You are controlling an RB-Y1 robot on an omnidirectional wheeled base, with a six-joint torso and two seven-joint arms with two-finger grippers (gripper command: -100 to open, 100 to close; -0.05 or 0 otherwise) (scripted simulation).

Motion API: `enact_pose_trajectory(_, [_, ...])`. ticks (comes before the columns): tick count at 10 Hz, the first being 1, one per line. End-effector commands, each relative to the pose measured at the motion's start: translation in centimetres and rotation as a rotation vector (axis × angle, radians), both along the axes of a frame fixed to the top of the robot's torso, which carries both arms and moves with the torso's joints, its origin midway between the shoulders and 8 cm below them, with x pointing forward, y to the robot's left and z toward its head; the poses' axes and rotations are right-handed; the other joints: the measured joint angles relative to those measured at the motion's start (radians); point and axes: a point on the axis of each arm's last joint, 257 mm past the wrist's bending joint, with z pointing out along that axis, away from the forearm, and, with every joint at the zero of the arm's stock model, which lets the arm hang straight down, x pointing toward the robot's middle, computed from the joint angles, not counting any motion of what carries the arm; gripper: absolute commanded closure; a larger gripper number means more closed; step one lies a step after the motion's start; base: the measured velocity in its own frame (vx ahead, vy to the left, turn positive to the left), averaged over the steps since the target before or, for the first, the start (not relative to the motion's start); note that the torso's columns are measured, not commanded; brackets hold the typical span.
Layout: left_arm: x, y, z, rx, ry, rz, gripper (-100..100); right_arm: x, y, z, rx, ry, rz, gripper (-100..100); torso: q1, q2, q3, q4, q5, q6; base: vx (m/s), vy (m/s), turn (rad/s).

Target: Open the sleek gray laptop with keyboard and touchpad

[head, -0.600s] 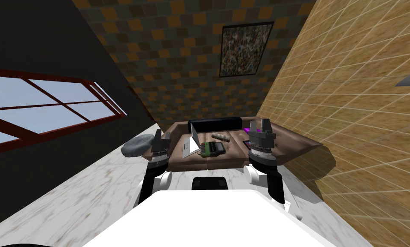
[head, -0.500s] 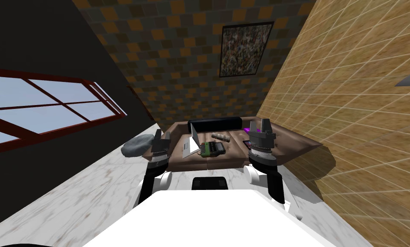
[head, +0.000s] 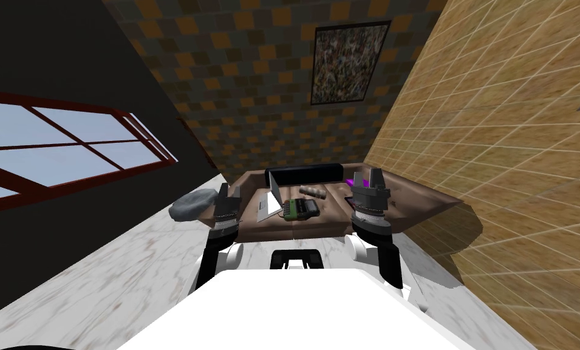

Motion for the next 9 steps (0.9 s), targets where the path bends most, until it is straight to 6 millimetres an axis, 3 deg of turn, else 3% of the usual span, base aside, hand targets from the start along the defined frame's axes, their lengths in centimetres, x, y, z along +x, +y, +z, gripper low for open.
enact_pose_trajectory(1, [0.0, 0.0, 0.0, 0.0, 0.0, 0.0, 0, 0.0, 0.0, 0.0, 0.0, 0.0, 0.0, 0, 0.0, 0.074, -0.147, 0.074, 0.0, 0.0, 0.0, 0.0, 0.0])
enact_pose_trajectory(3, [0.0, 0.0, 0.0, 0.0, 0.0, 0.0, 0, 0.0, 0.0, 0.0, 0.0, 0.0, 0.0, 0, 0.0, 0.222, -0.443, 0.221, 0.0, 0.0, 0.0, 0.0, 0.0])
enact_pose_trajectory(4, [0.3, -0.2, -0.3, 0.03, 0.013, -0.007, -100, 0.0, 0.0, 0.0, 0.0, 0.0, 0.0, 0, 0.0, 0.295, -0.59, 0.295, 0.0, 0.0, 0.01, -0.008, -0.008])
enact_pose_trajectory(6, [0.9, -0.2, -0.9, 0.076, 0.038, -0.009, -100, 0.0, 0.0, 0.0, 0.0, 0.001, 0.0, 0, 0.0, 0.338, -0.679, 0.338, 0.0, 0.0, 0.01, -0.022, -0.011])
enact_pose_trajectory(9, [2.7, 0.7, -2.9, 0.16, 0.106, 0.021, -100, 0.0, 0.0, 0.0, 0.0, 0.001, 0.0, 0, -0.002, 0.341, -0.685, 0.342, 0.0, 0.0, 0.03, -0.051, -0.023])
